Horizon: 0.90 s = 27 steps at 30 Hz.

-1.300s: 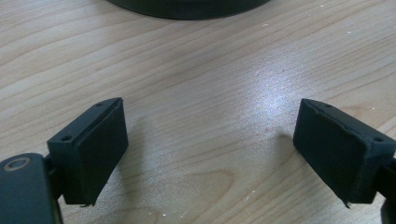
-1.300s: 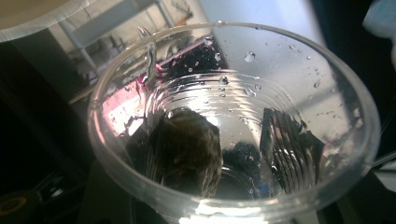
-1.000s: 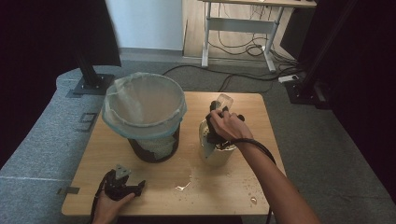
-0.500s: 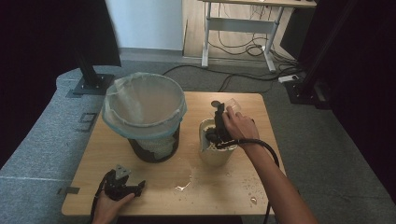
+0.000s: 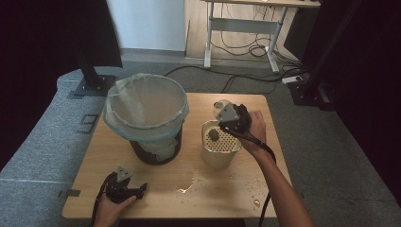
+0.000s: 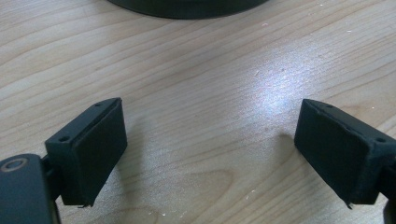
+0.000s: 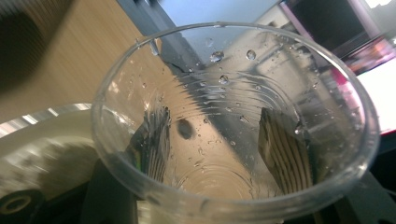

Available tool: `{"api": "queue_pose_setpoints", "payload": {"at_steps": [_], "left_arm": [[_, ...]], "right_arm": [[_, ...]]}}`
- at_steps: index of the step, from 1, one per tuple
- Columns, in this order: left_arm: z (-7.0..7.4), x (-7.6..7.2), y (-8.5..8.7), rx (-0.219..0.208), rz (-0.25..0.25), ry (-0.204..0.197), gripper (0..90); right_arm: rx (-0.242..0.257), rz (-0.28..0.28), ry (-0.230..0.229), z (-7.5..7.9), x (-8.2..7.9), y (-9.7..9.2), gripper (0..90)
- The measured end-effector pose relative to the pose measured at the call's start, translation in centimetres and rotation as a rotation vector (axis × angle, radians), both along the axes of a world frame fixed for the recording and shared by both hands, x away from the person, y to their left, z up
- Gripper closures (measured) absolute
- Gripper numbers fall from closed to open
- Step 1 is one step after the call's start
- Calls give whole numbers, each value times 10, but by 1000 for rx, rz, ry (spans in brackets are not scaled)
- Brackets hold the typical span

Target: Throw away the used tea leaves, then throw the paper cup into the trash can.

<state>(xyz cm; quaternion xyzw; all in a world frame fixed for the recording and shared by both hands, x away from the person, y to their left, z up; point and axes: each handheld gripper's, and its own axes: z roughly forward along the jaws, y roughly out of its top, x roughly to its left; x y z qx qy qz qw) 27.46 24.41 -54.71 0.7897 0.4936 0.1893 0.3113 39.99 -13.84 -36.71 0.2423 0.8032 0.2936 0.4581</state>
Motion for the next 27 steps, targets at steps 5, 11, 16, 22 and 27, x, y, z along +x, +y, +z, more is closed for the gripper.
{"api": "queue_pose_setpoints", "payload": {"at_steps": [5, 11, 16, 22, 27], "left_arm": [[0, 0, 0, 0, 0, 0, 89], [0, 0, 0, 0, 1, -1, 89], [0, 0, 0, -1, 3, -1, 88], [0, 0, 0, -1, 3, -1, 88], [0, 0, 0, 0, 3, -1, 88]], "right_arm": [[256, 14, 130, -1, 3, -14, 440], [422, 34, 179, -1, 2, -23, 437], [556, 73, 154, 17, -2, -25, 435], [612, 121, 105, 53, -3, -10, 431], [619, 189, 60, 96, -7, 21, 428]]}}
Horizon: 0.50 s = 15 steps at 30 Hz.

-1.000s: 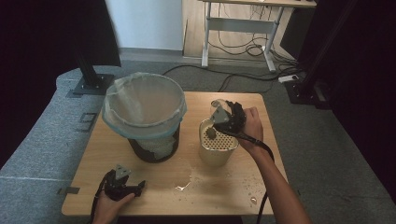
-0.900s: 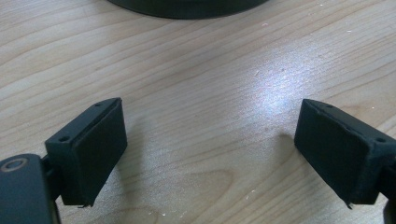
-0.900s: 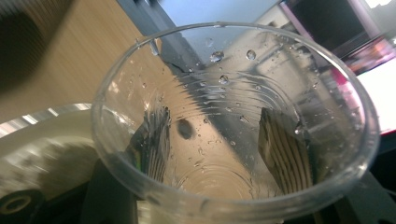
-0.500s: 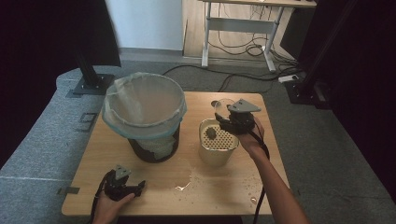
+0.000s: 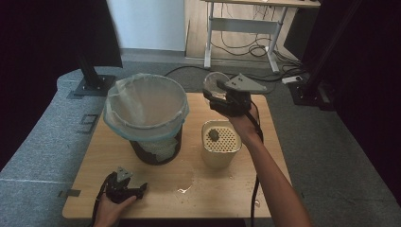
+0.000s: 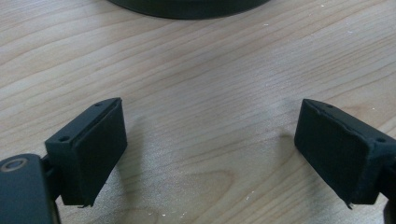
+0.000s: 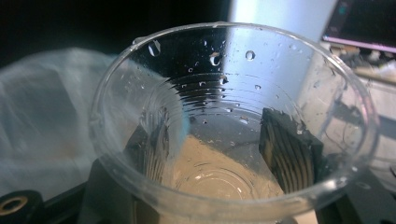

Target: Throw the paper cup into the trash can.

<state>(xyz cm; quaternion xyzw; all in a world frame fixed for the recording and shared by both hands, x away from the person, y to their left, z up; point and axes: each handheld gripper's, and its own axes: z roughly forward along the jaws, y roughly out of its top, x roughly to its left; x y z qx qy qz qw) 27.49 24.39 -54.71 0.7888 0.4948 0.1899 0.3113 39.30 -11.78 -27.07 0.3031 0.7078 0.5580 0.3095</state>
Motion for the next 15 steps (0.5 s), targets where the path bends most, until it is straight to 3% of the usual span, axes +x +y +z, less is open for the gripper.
{"api": "queue_pose_setpoints", "payload": {"at_steps": [3, 4, 8, 15], "left_arm": [[0, 0, 0, -1, -4, 2, 88], [0, 0, 0, -1, -4, 2, 88], [0, 0, 0, -1, -5, 2, 88], [0, 0, 1, -1, -7, 3, 88]], "right_arm": [[2, 17, -11, 11, 0, 11, 426], [5, 40, -22, 22, 0, 25, 424], [7, 74, -20, 32, 2, 45, 421], [-8, 152, 21, 34, 16, 95, 408]]}}
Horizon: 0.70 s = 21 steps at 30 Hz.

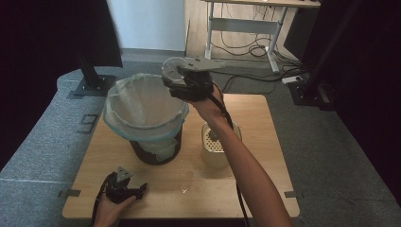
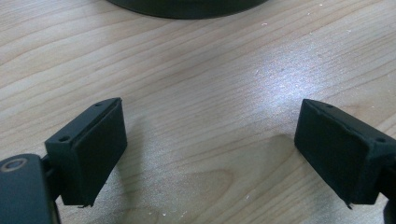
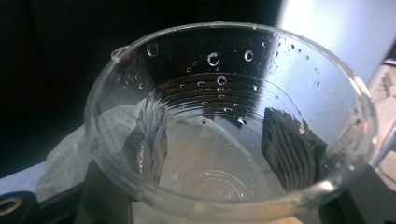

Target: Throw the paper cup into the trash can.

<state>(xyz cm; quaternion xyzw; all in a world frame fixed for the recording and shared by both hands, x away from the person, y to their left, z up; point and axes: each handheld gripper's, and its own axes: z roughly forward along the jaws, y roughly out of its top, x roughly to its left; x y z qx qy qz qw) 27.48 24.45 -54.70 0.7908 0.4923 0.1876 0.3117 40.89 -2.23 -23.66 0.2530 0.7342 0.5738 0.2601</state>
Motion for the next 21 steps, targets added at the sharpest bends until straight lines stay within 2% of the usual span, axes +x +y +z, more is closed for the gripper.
{"api": "queue_pose_setpoints", "payload": {"at_steps": [2, 3, 4, 7, 9, 10, 12, 16, 21], "left_arm": [[0, 0, 0, 0, 0, 0, 87], [0, 0, 0, 1, 0, 0, 87], [0, 0, 0, 0, 0, 0, 87], [0, 0, 0, 0, 0, 0, 88], [0, 0, 0, 0, 0, 0, 88], [0, 0, 0, 0, 0, 0, 88], [0, 0, 0, 0, -1, 0, 88], [0, 0, 0, 0, -4, 0, 88], [0, 0, 0, 0, -3, -1, 88]], "right_arm": [[7, 21, 26, -1, 6, 14, 406], [2, 50, 49, -5, 12, 29, 398], [2, 50, 49, -5, 12, 29, 398], [-15, 68, 76, -13, 19, 50, 366], [-21, 83, 99, -18, 22, 62, 288], [-27, 86, 109, -19, 23, 67, 204], [-49, 60, 127, -22, 25, 74, 127], [-56, 38, 141, -23, 25, 72, 113], [-38, 29, 123, -23, 21, 50, 130]]}}
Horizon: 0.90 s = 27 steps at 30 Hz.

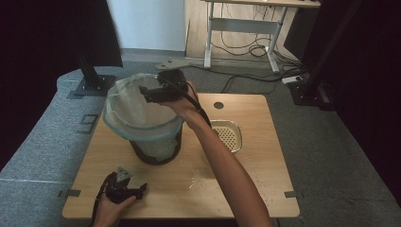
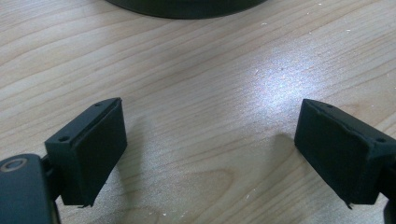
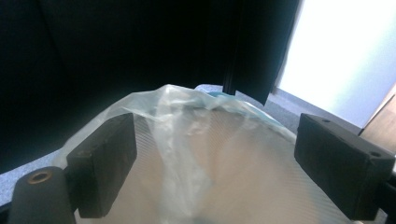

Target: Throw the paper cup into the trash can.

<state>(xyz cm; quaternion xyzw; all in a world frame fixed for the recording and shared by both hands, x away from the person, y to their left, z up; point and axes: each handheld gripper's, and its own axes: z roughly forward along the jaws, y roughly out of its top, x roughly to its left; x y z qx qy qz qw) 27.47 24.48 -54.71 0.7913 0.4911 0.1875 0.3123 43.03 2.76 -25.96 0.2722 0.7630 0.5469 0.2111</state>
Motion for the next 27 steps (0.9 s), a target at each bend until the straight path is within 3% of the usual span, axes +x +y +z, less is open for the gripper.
{"api": "queue_pose_setpoints", "payload": {"at_steps": [11, 16, 22, 27], "left_arm": [[0, 0, 0, 1, -1, 0, 88], [0, 0, 0, 0, -1, -1, 88], [0, 0, 0, 4, -3, -1, 88], [0, 0, 0, 3, -2, -2, 89]], "right_arm": [[20, -8, -75, -17, -31, -78, 168], [29, -17, -88, -30, -49, -113, 180], [41, -44, -89, -60, -72, -154, 191], [61, -81, -73, -98, -84, -181, 197]]}}
